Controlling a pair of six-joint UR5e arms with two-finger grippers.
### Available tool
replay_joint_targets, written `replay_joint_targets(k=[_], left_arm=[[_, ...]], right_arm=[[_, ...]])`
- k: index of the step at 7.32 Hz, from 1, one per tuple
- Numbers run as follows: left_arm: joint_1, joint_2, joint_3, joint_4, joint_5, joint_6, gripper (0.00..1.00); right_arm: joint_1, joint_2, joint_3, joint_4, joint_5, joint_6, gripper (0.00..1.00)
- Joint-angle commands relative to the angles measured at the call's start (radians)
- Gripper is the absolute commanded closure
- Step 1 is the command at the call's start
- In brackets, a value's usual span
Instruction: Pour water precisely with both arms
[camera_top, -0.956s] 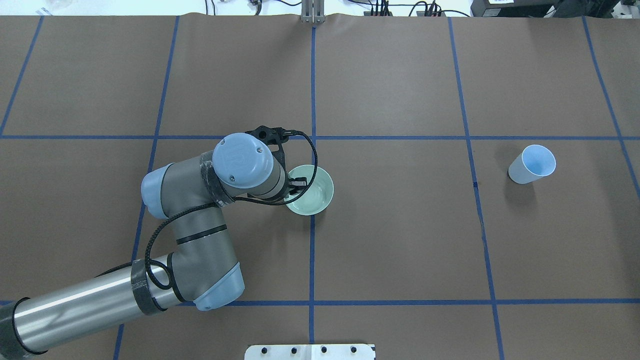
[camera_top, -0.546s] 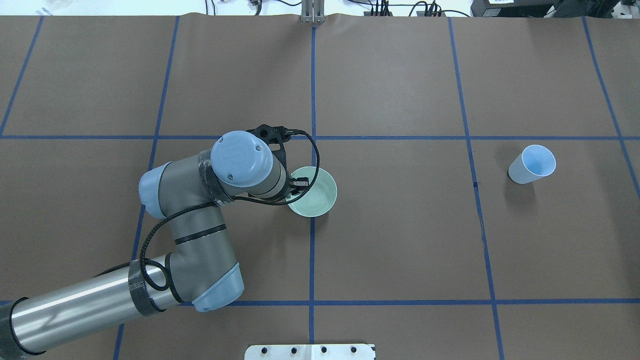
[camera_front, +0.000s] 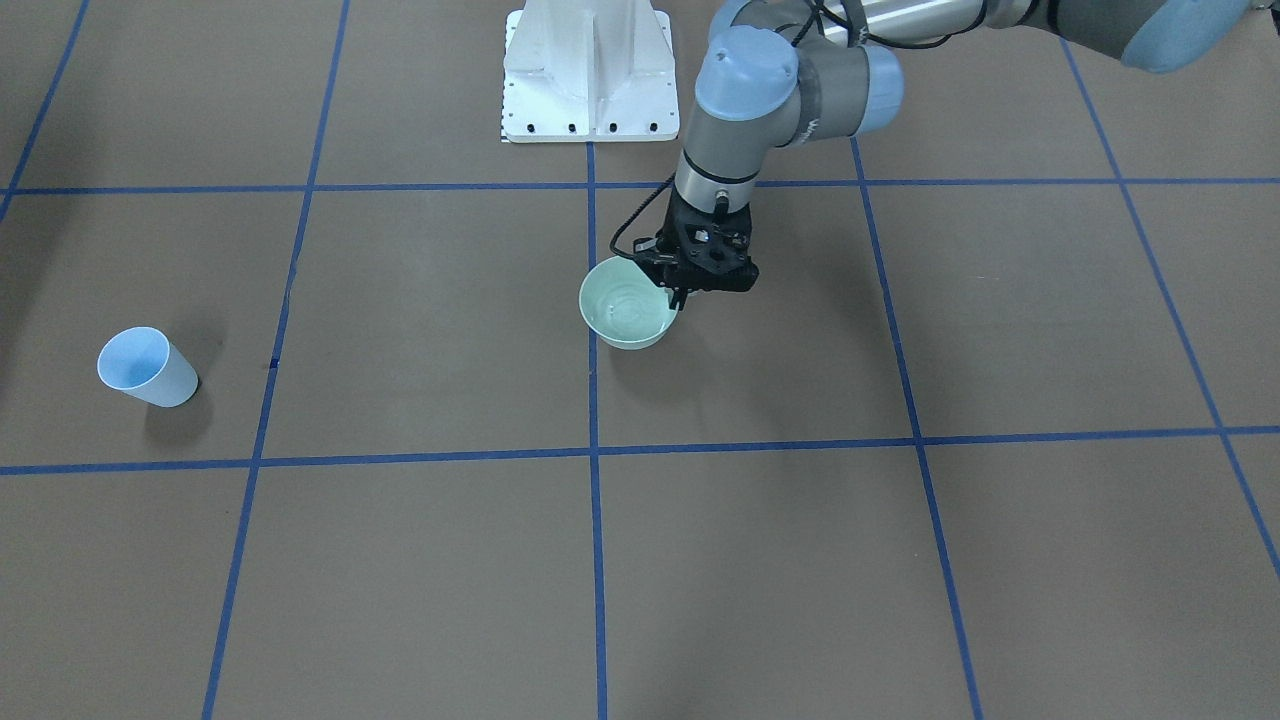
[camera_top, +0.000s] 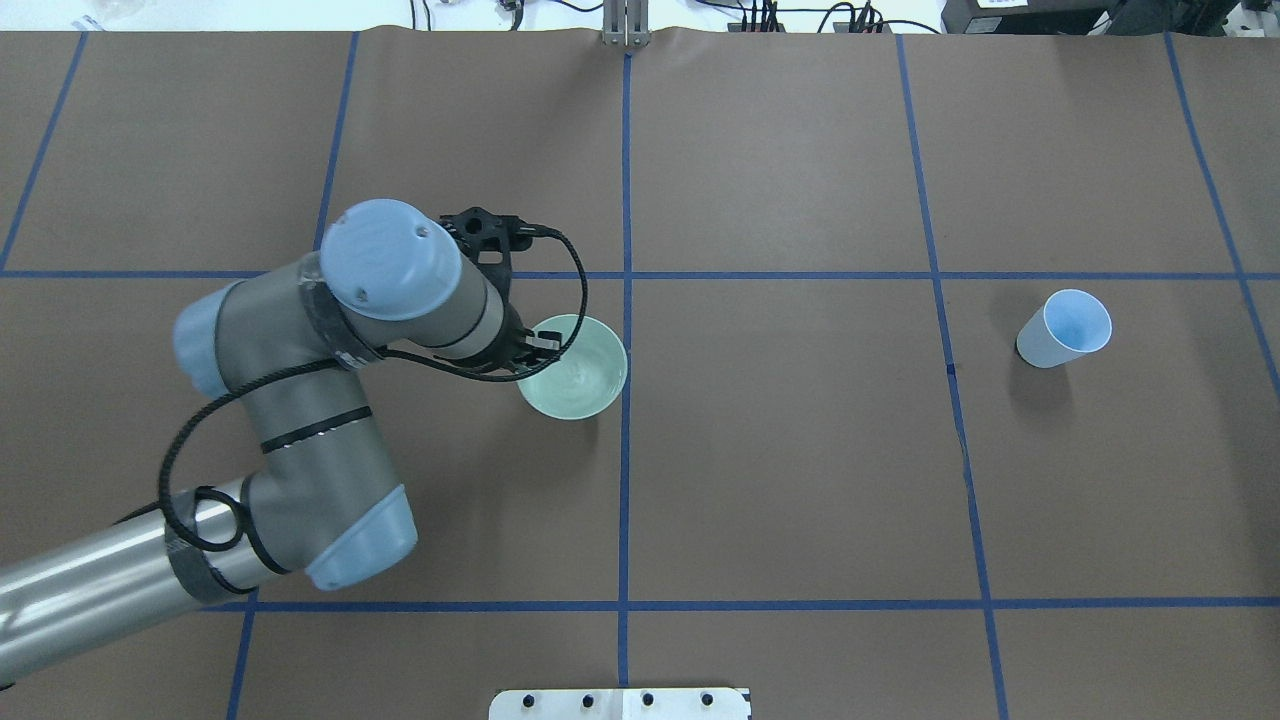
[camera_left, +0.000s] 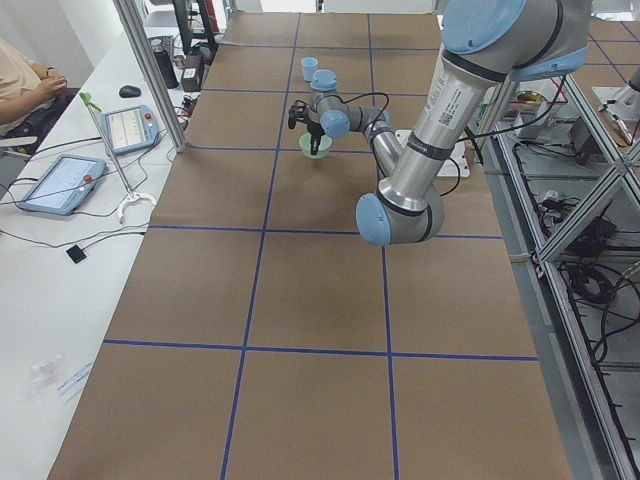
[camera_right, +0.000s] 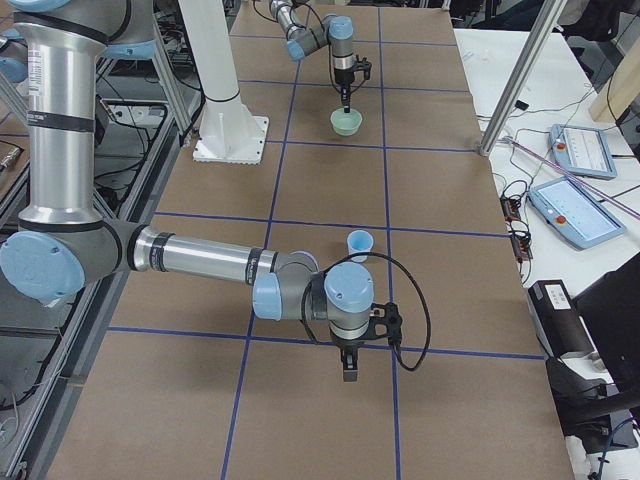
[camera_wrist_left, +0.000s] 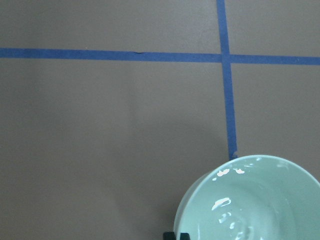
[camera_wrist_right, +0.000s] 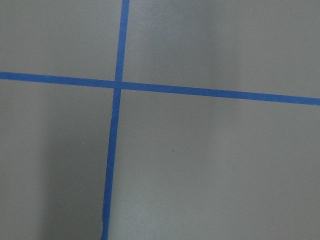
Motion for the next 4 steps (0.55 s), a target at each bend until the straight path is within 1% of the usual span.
replay_joint_targets(k=[1, 2, 4], left_arm=[[-0.133, 0.187, -0.097, -0.008, -0.112, 0.217, 1.00], [-0.200, 0.255, -0.114, -0.009, -0.153, 0.321, 1.00], [-0.320, 0.344, -0.102, -0.011, -0.213, 0.548, 1.00]], right_arm=[[0.000, -0.001, 0.000, 0.000, -0.001, 0.000, 0.00], [0.000, -0.001, 0.000, 0.000, -0.001, 0.000, 0.00], [0.000, -0.003, 0.000, 0.000, -0.001, -0.001, 0.00]])
